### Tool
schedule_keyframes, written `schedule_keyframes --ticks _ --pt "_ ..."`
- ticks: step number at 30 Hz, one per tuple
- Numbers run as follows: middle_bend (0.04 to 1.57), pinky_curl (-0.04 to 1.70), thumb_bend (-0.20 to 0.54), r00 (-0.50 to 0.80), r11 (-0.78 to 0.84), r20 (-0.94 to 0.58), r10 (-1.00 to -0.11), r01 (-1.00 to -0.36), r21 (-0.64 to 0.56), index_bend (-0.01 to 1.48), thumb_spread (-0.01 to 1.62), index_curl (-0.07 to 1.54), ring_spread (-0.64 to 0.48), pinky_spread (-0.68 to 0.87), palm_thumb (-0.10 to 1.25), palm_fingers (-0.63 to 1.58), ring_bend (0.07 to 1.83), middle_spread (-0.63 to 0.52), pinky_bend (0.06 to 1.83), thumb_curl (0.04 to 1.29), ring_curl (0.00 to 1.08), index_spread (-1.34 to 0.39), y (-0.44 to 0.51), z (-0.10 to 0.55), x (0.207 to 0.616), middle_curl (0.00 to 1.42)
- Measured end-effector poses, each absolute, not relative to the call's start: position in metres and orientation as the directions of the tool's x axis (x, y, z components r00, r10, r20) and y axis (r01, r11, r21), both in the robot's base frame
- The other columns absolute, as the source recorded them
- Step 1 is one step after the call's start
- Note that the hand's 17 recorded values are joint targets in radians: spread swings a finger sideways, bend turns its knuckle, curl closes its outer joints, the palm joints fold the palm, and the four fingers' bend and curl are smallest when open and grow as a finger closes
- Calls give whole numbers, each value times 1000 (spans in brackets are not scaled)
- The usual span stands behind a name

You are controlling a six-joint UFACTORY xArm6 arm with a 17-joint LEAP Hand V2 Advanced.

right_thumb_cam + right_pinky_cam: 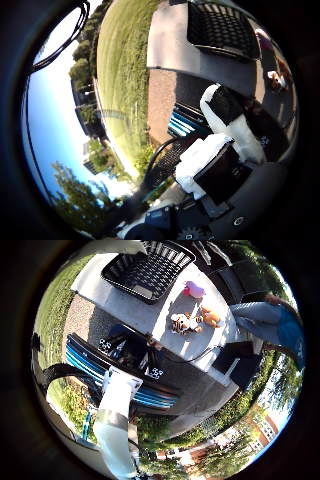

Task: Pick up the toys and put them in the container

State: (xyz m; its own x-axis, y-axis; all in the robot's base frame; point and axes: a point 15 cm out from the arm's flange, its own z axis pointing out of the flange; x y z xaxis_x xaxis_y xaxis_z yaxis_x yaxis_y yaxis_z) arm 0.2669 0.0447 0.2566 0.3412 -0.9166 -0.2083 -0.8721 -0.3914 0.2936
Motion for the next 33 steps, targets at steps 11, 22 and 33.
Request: schedule_keyframes --ticks 11,22,33 --pt "161 190 -15 126 -151 -118 -985 -959 238 189 1307 374 277 444 741 243 267 58 479 369 326 -165 -116 291 340 291" --pt "154 204 -18 84 -100 -71 -994 -960 262 165 1276 333 260 419 774 122 299 50 502 385 337 -171 -207 241 417 293" --pt "165 209 -29 105 -114 -44 -993 -946 304 179 1242 315 256 394 708 35 293 56 457 392 335 -193 -244 109 489 298"
